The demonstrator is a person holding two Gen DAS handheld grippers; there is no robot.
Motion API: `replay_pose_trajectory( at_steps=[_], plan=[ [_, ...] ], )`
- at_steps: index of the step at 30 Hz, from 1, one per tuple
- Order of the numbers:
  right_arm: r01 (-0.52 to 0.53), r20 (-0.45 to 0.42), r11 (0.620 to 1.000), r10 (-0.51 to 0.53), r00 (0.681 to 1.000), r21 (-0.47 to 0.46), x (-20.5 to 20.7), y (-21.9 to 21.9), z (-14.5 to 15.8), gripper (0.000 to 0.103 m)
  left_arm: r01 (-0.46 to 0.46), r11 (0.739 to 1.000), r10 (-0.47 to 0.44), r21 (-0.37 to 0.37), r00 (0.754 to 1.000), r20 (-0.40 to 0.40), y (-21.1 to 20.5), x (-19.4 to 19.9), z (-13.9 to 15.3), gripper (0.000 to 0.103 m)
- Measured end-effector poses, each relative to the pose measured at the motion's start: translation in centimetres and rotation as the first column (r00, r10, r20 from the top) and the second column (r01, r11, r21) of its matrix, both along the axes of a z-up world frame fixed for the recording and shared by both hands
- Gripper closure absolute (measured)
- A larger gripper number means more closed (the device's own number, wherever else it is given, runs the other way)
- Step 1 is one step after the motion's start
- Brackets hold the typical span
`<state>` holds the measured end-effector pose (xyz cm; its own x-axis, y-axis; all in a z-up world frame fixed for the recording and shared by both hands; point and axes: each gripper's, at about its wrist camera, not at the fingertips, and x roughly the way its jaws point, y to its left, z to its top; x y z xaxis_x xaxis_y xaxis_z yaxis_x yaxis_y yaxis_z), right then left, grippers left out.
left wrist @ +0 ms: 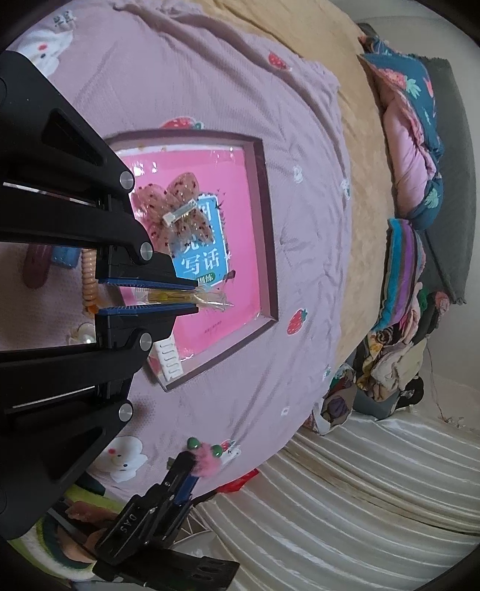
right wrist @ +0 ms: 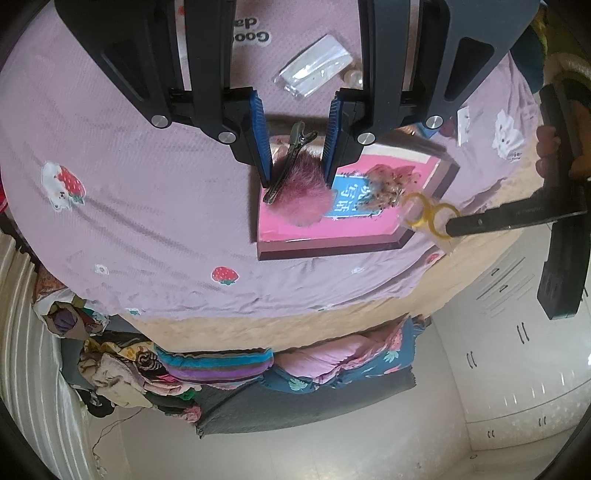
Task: Organize jewelry
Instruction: 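Carry the yellow clip into the box with the left tool while the right tool places the pom-pom clip there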
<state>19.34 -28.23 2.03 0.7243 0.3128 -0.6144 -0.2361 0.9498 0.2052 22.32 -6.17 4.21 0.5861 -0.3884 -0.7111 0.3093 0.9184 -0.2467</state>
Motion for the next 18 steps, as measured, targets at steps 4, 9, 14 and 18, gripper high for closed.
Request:
replay_pose_trajectory(
  at_steps=[4, 9, 14, 18],
  plan=[
    [-0.008, -0.005, 1.0, 0.008, 1.0, -0.012, 1.0, 0.3, -0.2, 0.077, 0.012, 1.0, -0.012, -0.004, 1.0, -0.017, -0.5, 0.6, -0.8, 0.101],
    [-0.015, -0.024, 1.0, 0.015, 1.0, -0.015, 2.3, 0.9, -0.8, 0.077, 0.047, 0.999, -0.047, -0.019, 0.998, -0.041, -1.2, 1.1, -2.0, 0.101],
    [-0.025, -0.05, 0.999, 0.023, 0.998, -0.028, 3.7, 1.6, -1.6, 0.077, 0.067, 0.997, -0.069, -0.026, 0.996, -0.064, -1.4, 1.7, -3.3, 0.101],
    [-0.037, -0.069, 0.999, 0.034, 0.997, -0.038, 4.9, 2.3, -2.4, 0.077, 0.073, 0.997, -0.076, -0.035, 0.993, -0.086, -1.3, 2.1, -4.4, 0.101]
  ],
)
